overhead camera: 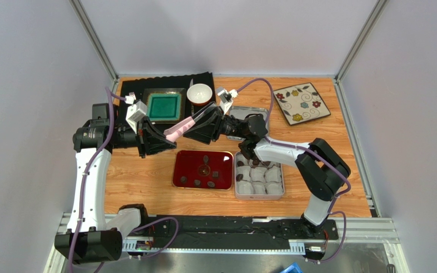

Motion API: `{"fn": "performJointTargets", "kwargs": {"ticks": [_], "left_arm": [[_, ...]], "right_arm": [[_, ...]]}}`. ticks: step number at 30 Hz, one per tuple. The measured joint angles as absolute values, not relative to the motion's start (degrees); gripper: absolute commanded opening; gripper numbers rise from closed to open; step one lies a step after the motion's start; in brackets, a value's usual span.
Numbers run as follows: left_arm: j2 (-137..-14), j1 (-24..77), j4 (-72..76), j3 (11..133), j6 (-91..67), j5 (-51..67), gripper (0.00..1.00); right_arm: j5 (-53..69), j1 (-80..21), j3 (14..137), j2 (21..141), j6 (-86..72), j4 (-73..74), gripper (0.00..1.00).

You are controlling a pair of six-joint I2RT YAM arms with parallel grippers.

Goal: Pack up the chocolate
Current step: Adjust the clamp.

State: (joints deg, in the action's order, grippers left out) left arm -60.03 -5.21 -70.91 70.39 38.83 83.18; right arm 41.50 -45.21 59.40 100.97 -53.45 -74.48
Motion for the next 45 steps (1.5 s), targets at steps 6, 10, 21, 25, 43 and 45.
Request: {"fn": "performJointTargets", "kwargs": {"ticks": [6,10,21,25,43,45], "left_arm": [[-60.03,-5.26,-70.78,70.39,38.81,83.31,0.08],[-59.99,-5.21,-70.78,70.39,38.68,83.57,0.08],[-59.99,-5.32,-69.80,70.39,38.65,82.35,0.08],[-59.99,-5.39,-69.17,70.39,38.65,82.48,0.08],[-59.99,-5.39,-68.82,70.39,38.52,82.63,0.08],[-59.99,-5.39,-68.84,70.39,38.41,82.76,0.08]], "right_arm": [[41.50,-45.04,59.42,100.97,-55.90,-74.63,0.59],[41.23,-44.49,59.42,100.97,-56.88,-74.61,0.59],[42.15,-43.66,59.83,100.95,-60.77,-75.57,0.28],[43.29,-43.55,60.77,100.97,-62.15,-75.88,0.27],[45.32,-43.05,62.46,102.02,-64.75,-75.90,0.29],[45.23,-43.05,62.46,102.02,-64.73,-75.88,0.35]]}}
